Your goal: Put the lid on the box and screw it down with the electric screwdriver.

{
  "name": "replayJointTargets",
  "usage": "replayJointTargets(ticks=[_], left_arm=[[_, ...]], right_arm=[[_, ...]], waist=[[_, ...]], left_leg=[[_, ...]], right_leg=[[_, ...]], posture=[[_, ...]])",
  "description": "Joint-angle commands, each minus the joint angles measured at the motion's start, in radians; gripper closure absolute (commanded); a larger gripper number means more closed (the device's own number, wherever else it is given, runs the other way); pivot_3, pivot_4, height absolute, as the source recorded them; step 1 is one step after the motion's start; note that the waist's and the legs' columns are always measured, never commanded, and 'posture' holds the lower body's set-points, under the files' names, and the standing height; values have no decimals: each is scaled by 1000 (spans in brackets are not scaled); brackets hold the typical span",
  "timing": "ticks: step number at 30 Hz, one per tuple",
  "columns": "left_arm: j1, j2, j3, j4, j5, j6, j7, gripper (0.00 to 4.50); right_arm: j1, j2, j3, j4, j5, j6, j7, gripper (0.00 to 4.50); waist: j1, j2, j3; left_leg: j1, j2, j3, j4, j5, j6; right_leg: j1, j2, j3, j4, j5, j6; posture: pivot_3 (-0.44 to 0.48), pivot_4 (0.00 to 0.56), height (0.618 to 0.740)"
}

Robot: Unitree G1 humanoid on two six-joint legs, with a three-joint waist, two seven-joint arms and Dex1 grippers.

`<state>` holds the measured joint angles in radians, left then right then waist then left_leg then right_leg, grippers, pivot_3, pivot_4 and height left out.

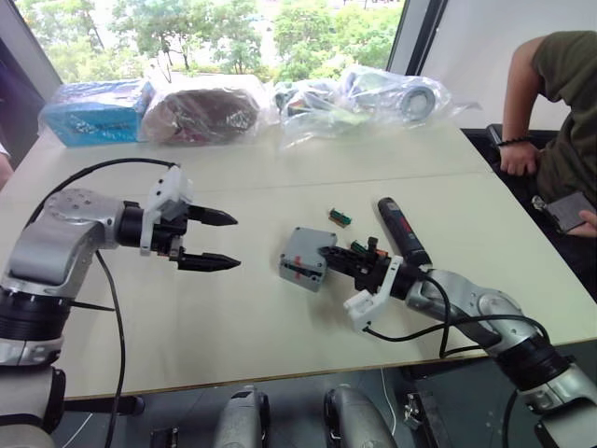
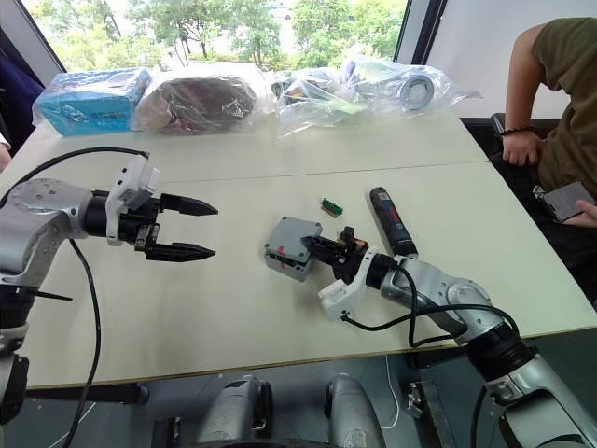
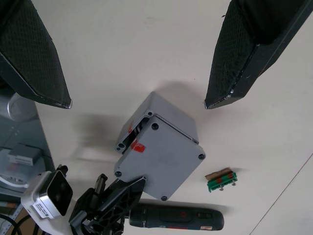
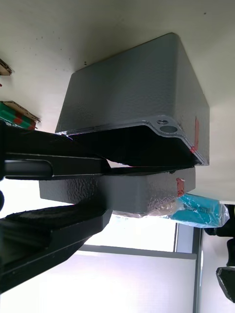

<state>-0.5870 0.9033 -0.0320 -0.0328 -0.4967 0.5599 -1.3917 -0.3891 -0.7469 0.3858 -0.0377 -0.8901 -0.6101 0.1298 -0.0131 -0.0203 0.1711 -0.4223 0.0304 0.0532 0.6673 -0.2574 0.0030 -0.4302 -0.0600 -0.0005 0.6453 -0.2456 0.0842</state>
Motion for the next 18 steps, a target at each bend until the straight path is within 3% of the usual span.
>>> replayJointTargets(ticks=[1, 18], left_arm=[[1, 7, 18, -5, 1, -16, -1, 35], [8, 4, 21, -16, 2, -18, 6, 35]], right_arm=[[-20, 13, -18, -14, 18, -16, 3, 4311], [-7, 28, -20, 15, 9, -23, 6, 4311]], waist=[[0, 0, 0], [1, 0, 0]], left_leg=[[0, 0, 0, 0, 0, 0], [0, 0, 0, 0, 0, 0]], right_leg=[[0, 0, 0, 0, 0, 0], [0, 0, 0, 1, 0, 0]], posture=[[0, 150, 740], [0, 150, 740]])
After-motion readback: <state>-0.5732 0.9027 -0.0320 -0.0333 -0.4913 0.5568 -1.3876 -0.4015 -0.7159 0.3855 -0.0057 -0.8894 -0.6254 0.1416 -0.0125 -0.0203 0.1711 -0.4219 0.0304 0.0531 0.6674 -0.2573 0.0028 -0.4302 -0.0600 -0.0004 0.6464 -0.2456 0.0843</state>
